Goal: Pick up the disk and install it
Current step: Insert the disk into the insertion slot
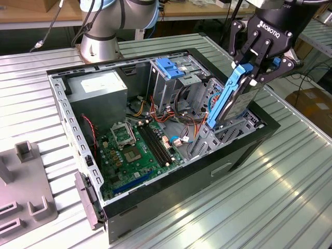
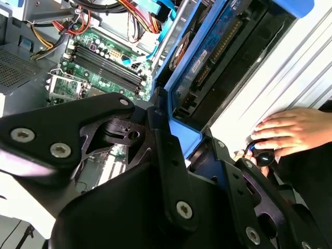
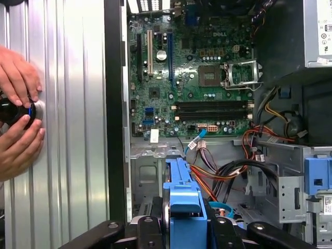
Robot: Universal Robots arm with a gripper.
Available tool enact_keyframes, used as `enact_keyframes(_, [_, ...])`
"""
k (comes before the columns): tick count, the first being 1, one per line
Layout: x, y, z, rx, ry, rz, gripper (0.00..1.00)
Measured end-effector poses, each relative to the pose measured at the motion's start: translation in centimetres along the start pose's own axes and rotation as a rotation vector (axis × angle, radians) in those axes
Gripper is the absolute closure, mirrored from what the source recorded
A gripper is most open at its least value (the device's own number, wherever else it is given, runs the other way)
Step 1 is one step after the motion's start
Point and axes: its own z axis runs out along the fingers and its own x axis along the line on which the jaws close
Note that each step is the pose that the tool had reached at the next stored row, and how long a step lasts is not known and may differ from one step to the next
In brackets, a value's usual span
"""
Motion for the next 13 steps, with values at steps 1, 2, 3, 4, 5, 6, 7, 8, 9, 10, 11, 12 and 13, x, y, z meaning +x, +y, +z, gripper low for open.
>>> enact_keyframes(1, [0.00, 0.00, 0.11, 0.0000, -0.0001, 0.000, 0.63])
enact_keyframes(2, [0.00, 0.00, 0.51, 0.0000, -0.0001, 0.000, 0.63])
enact_keyframes(3, [0.00, 0.00, 0.85, 0.0000, -0.0002, 0.000, 0.63])
enact_keyframes(4, [-0.01, 0.00, 1.80, 0.0000, -0.0002, 0.000, 0.63])
enact_keyframes(5, [-0.03, 0.00, 3.37, 0.0000, -0.0002, 0.000, 0.63])
enact_keyframes(6, [-0.03, 0.00, 3.61, 0.0000, -0.0003, 0.000, 0.63])
enact_keyframes(7, [-0.03, 0.00, 3.79, 0.0000, -0.0003, 0.000, 0.63])
enact_keyframes(8, [-0.03, 0.00, 4.06, 0.0000, -0.0002, 0.000, 0.63])
enact_keyframes(9, [-0.04, 0.00, 4.23, 0.0000, -0.0001, 0.000, 0.63])
enact_keyframes(10, [-0.04, 0.00, 4.42, 0.0000, -0.0001, 0.000, 0.63])
enact_keyframes(11, [-0.04, -0.01, 4.62, 0.0001, -0.0001, 0.000, 0.63])
enact_keyframes(12, [-0.04, -0.01, 4.81, 0.0000, -0.0002, 0.000, 0.63])
enact_keyframes(13, [-0.04, -0.01, 4.99, 0.0000, -0.0003, 0.000, 0.63])
